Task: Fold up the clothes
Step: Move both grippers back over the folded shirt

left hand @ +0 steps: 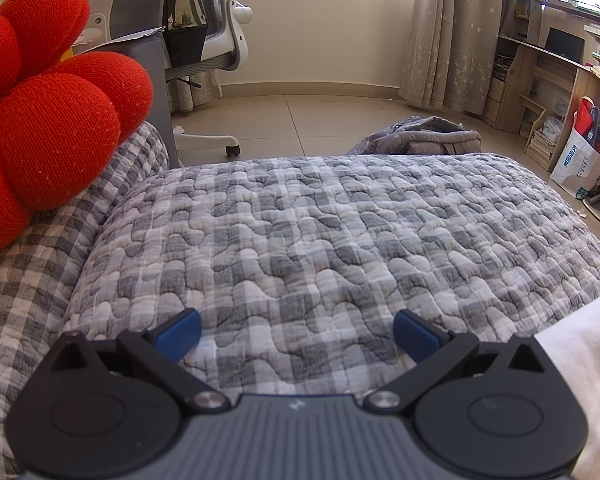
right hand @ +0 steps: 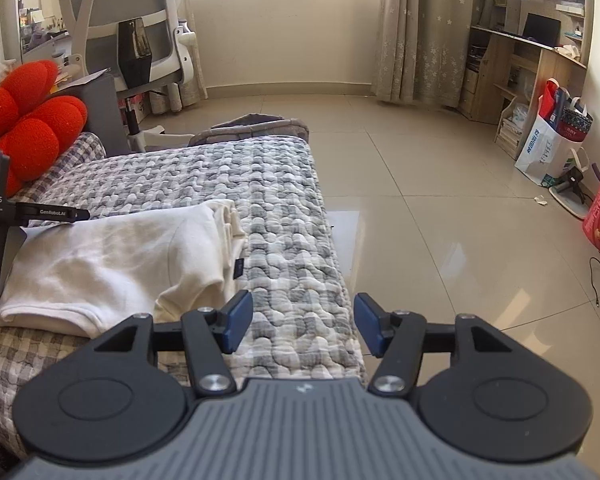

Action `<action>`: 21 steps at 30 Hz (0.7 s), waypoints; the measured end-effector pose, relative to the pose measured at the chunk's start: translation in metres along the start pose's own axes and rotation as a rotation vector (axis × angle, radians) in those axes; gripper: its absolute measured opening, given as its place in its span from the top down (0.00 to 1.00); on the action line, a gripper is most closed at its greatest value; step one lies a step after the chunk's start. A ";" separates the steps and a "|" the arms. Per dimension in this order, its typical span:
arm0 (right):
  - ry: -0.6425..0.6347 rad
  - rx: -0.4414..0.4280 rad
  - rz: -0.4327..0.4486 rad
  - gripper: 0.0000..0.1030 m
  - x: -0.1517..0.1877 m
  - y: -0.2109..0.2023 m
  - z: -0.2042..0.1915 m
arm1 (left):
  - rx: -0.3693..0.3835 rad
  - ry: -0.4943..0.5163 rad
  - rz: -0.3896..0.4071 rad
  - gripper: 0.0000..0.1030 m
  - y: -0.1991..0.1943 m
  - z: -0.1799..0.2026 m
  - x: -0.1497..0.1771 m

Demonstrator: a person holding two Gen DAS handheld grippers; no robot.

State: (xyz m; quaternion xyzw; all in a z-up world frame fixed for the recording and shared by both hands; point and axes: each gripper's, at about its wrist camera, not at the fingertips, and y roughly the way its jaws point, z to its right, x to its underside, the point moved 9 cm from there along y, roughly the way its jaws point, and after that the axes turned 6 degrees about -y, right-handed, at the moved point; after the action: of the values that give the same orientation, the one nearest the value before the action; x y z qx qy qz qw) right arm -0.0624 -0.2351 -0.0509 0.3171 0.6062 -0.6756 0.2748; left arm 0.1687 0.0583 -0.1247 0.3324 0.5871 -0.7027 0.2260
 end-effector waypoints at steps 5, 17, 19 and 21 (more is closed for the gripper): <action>-0.023 -0.028 -0.004 0.41 -0.012 0.010 -0.020 | -0.001 0.001 0.000 0.00 0.000 0.000 0.000; -0.014 -0.118 -0.038 0.40 -0.019 0.034 -0.043 | -0.014 -0.019 -0.001 0.00 0.000 -0.001 -0.001; -0.005 -0.132 -0.041 0.40 -0.019 0.036 -0.044 | -0.028 -0.026 -0.008 0.00 -0.002 0.000 0.000; -0.009 -0.143 -0.035 0.40 -0.022 0.036 -0.046 | 0.028 0.007 -0.041 0.00 -0.005 0.005 0.000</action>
State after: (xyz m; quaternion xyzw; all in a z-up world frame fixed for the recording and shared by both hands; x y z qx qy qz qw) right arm -0.0164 -0.1938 -0.0606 0.2830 0.6572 -0.6366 0.2878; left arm 0.1642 0.0544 -0.1204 0.3259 0.5845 -0.7143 0.2046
